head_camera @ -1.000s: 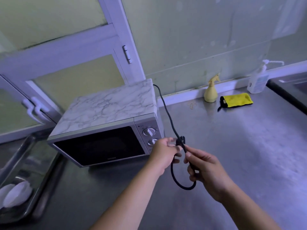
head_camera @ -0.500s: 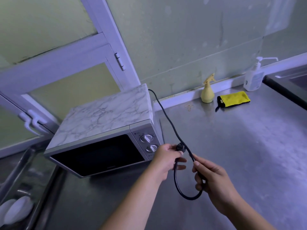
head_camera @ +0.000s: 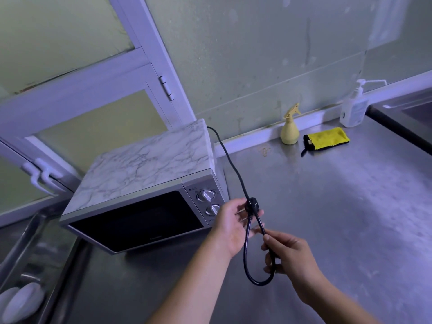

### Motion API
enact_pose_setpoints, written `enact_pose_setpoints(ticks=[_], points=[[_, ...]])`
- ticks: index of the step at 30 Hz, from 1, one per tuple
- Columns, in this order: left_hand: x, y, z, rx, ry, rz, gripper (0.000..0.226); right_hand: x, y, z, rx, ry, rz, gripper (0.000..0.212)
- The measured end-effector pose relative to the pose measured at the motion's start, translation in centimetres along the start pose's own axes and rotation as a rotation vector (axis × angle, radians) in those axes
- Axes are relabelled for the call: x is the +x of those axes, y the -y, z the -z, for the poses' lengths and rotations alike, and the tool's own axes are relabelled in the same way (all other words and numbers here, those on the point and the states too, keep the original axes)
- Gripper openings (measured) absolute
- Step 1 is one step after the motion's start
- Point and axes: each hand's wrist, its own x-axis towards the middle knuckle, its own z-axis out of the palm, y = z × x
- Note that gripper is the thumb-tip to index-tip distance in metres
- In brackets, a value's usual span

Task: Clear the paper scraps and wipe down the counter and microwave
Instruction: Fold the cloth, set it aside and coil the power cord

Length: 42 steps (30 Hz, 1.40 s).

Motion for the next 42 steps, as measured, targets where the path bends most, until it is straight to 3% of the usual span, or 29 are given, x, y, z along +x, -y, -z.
enact_pose_setpoints(ticks=[4, 7, 9, 11, 13, 15, 18, 20, 22, 25, 28, 31, 33, 36, 42], points=[[0.8, 0.5, 0.3, 0.159, -0.071, -0.011, 0.008, 0.1, -1.2, 0.0, -0.076, -0.073, -0.067, 0.012], [1.1, -0.7, 0.4, 0.253, -0.103, -0.070, 0.006, 0.4, -2.3, 0.7, -0.244, -0.223, -0.076, 0.008], [1.3, -1.8, 0.3, 0.295, -0.111, -0.104, 0.011, 0.1, -2.7, 1.0, -0.209, -0.326, -0.098, 0.009], [1.4, -2.5, 0.1, 0.330, -0.101, -0.135, 0.016, -0.2, -2.5, 0.7, 0.019, -0.210, -0.236, 0.023], [1.5, -2.8, 0.0, 0.350, -0.061, -0.174, 0.018, 0.3, -1.2, 0.0, 0.303, 0.069, -0.483, 0.053], [1.5, -2.6, 0.0, 0.330, 0.025, -0.210, 0.022, 1.9, 0.3, -0.4, 0.545, 0.243, -0.576, 0.079], [1.6, -2.3, 0.5, 0.382, 0.074, -0.286, 0.029, 4.9, 3.1, -0.8, 0.737, 0.168, -0.574, 0.098], [1.8, -2.2, 0.9, 0.441, 0.051, -0.331, 0.032, 7.0, 4.9, -0.8, 0.733, 0.071, -0.539, 0.092], [2.0, -2.1, 1.5, 0.448, 0.026, -0.335, 0.029, 8.8, 6.3, -1.3, 0.681, 0.030, -0.510, 0.077], [2.0, -1.9, 1.9, 0.417, -0.027, -0.323, 0.006, 11.2, 7.9, -2.7, 0.539, -0.020, -0.497, 0.050], [3.0, -1.3, 2.6, 0.441, -0.165, -0.418, 0.011, 13.5, 9.0, -3.8, 0.429, -0.049, -0.475, 0.052], [4.1, -0.5, 3.0, 0.517, -0.282, -0.443, 0.009, 15.7, 9.9, -4.4, 0.125, 0.017, -0.430, 0.056], [4.6, 0.2, 3.1, 0.529, -0.305, -0.434, 0.011, 17.0, 10.5, -4.8, -0.066, 0.040, -0.391, 0.054], [5.5, 1.3, 2.9, 0.543, -0.252, -0.375, 0.035, 18.4, 11.2, -5.9, -0.286, 0.076, -0.303, 0.046], [7.3, 1.5, 1.4, 1.079, -0.182, -0.488, 0.016, 19.7, 11.4, -8.3, -0.545, 0.092, -0.179, 0.027]])
